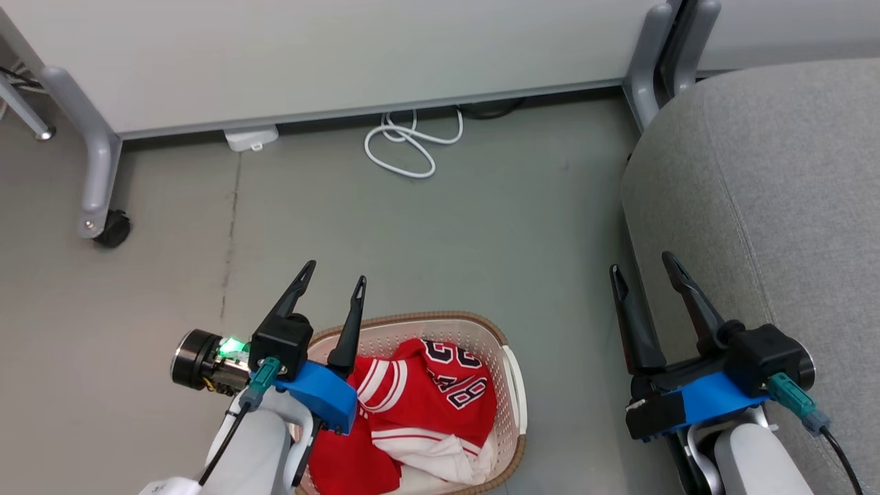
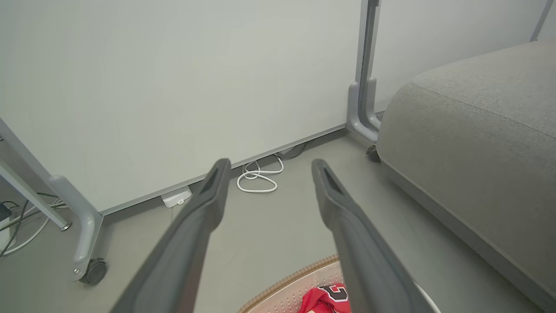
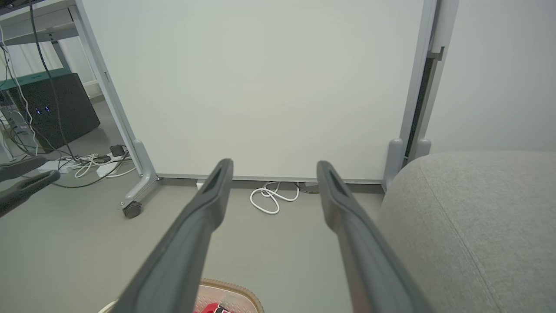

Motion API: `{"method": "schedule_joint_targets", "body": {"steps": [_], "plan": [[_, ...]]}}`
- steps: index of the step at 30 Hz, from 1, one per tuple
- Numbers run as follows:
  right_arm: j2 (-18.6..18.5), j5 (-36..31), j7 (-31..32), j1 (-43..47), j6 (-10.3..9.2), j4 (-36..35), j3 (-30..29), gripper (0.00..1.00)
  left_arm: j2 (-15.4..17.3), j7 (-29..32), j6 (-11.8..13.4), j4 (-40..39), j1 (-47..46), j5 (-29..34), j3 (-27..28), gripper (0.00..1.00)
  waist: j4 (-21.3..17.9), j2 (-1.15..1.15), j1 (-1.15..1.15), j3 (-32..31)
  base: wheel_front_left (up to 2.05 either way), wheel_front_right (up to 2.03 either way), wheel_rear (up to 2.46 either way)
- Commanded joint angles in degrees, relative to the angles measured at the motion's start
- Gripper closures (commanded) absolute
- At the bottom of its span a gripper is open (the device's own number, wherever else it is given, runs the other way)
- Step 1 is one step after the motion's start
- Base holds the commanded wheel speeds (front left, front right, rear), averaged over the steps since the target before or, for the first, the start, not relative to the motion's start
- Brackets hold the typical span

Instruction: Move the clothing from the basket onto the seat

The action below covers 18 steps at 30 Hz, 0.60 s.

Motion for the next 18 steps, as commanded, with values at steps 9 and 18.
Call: {"method": "schedule_joint_targets", "body": {"steps": [9,18], "plan": [[-0.23,-0.46,-0.20,-5.14,0.07,-2.35,0.56,0.00,1.17,-0.16,-1.46,9.39,-8.34,1.10,-5.18,0.00,-3.00,0.00,0.00,10.13,0.00,0.00,0.00],[-0.22,-0.81,-0.20,-9.28,0.07,-4.40,1.14,0.00,1.24,-0.15,-1.93,20.56,-16.45,-0.25,-11.38,0.00,-5.01,0.00,0.00,18.89,0.00,0.00,0.00]]}}
